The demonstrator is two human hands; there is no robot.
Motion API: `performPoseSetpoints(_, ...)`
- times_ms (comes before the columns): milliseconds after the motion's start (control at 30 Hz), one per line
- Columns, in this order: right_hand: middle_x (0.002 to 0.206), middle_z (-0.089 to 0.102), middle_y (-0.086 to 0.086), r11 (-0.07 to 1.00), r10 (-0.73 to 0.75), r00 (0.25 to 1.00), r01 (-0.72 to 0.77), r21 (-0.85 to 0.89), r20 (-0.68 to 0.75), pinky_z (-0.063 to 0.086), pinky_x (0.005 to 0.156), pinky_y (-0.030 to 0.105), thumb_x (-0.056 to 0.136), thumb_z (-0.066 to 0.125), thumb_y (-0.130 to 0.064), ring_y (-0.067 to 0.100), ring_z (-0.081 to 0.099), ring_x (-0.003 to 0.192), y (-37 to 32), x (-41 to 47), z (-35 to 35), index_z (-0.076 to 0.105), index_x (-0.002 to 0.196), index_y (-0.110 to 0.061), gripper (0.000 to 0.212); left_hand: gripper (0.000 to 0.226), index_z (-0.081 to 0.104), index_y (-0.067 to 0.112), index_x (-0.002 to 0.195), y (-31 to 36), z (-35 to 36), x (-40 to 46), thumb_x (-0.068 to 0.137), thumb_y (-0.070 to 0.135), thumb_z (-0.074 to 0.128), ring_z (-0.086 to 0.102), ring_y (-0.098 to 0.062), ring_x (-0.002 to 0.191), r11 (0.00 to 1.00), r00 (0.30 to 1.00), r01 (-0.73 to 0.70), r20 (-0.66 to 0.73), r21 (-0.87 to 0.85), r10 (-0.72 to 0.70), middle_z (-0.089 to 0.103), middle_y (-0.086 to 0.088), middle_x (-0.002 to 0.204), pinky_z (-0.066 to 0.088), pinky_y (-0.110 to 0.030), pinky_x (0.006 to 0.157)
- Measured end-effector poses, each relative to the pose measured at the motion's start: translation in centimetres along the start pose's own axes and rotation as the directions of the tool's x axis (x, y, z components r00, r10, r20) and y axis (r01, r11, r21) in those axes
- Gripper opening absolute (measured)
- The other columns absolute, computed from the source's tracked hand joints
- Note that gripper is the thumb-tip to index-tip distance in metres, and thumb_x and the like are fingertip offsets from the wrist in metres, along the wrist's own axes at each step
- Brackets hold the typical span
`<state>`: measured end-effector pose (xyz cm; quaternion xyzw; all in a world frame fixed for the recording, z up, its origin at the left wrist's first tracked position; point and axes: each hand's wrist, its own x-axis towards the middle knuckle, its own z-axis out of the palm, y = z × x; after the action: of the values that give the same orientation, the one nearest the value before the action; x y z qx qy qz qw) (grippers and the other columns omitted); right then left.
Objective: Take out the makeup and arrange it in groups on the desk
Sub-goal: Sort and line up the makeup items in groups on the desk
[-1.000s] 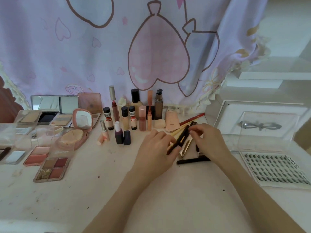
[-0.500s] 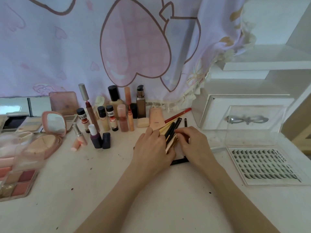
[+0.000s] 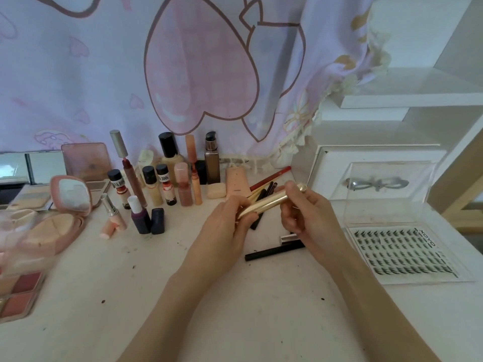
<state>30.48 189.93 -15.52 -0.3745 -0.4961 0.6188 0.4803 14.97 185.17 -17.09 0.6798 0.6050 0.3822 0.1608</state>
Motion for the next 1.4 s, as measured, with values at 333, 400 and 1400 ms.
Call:
performPoseSetpoints(333,0.047,0.035,-0.002,0.998,0.048,0.998,-0.049,0.028,0.045,0.02,0.041,0.019,0.08,0.058,-0.037,0.008,0.024,0.039,0.2,-0.8,0.3,0.058,0.073,-0.005,0.033,0.045,0.054,0.024,0.096,1.4,0.5,-0.8,0.073,0.06,0.04,0.056,-0.012,0.063,0.999,0.999,0.028,-0.034,0.022,-0.027,0.057,0.006,0.073,0.043,-0.022,0.057)
performPoseSetpoints(400,0.047,0.032,-0.002,0.999,-0.01,0.998,0.008,0.043,0.061,0.019,0.041,0.019,0.078,0.058,-0.037,0.009,0.022,0.04,0.3,-0.8,0.3,0.057,0.074,-0.001,0.036,0.04,0.06,0.018,0.097,1.4,0.4,-0.6,0.081,0.052,0.046,0.054,-0.015,0.062,0.999,0.999,0.042,-0.01,-0.031,-0.042,0.059,-0.001,0.073,0.04,-0.021,0.054)
performPoseSetpoints(1400,0.046,0.04,-0.008,0.975,-0.026,0.999,0.017,-0.22,-0.038,0.025,0.039,0.019,0.092,0.053,-0.022,0.007,0.031,0.04,0.4,-0.9,1.0,0.055,0.082,-0.01,0.016,0.02,0.046,0.035,0.083,0.9,-0.2,-0.5,0.081,0.055,0.05,0.053,-0.009,0.061,0.984,0.973,0.174,0.159,-0.025,-0.168,0.058,0.007,0.072,0.045,-0.025,0.057)
